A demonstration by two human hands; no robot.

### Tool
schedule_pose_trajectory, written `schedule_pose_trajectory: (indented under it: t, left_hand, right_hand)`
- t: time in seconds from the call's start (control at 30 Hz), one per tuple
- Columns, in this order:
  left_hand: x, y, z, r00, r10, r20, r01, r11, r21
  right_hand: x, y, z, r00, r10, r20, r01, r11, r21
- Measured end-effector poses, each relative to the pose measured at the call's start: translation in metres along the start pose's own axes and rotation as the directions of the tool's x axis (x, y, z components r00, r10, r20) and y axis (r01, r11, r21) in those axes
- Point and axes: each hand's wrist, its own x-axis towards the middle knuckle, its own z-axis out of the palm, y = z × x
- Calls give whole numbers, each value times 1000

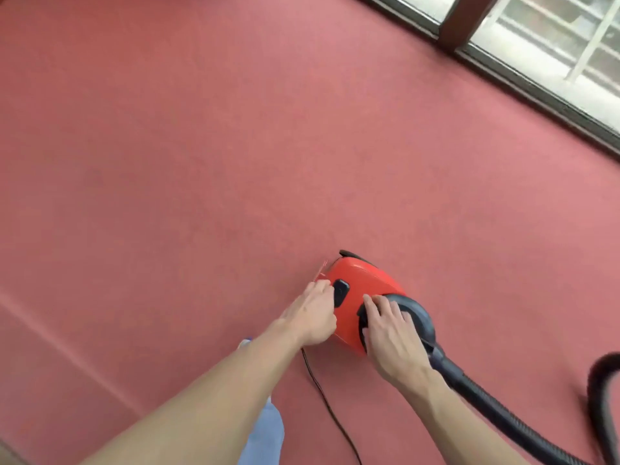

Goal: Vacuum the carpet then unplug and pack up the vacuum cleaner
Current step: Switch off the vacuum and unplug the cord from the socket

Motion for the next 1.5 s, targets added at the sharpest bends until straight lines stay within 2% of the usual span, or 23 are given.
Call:
schedule_pose_trajectory:
  t: [0.13, 0.27, 0.4, 0.57, 0.8, 1.03, 1.13, 1.2, 1.33, 1.5]
  left_hand:
    - [19, 3, 35, 998, 48, -52, -52, 994, -92]
    - [30, 6, 49, 991, 48, -122, -60, 994, -94]
    - [29, 8, 56, 984, -9, -180, -24, 984, -179]
    - [38, 9, 56, 948, -97, -302, 8, 959, -283]
    - [42, 15, 82, 912, -76, -403, -21, 973, -230]
    - [32, 17, 68, 964, -44, -263, -8, 981, -195]
    - [20, 20, 47, 982, -60, -178, 27, 983, -182]
    - [6, 23, 32, 987, -45, -157, 28, 994, -110]
    - [-36, 36, -16, 994, 11, -108, -3, 997, 72]
    - [-103, 86, -106, 998, 5, -55, 9, 968, 252]
  right_hand:
    - [12, 6, 27, 1000, 16, -6, -16, 1000, 22]
    - [11, 6, 34, 997, 11, -71, -7, 998, 56]
    - [7, 5, 35, 988, 5, -157, 16, 991, 133]
    - [8, 3, 40, 977, 32, -210, -10, 994, 106]
    - [11, 1, 52, 954, 39, -298, -13, 996, 88]
    - [10, 5, 47, 980, 22, -197, -7, 997, 77]
    - [6, 4, 34, 996, 24, -80, -21, 999, 39]
    - [2, 6, 19, 999, 38, -21, -37, 999, 23]
    - [-16, 16, -37, 997, 78, 21, -77, 997, -22]
    - [-51, 38, -149, 984, 154, 90, -158, 987, 31]
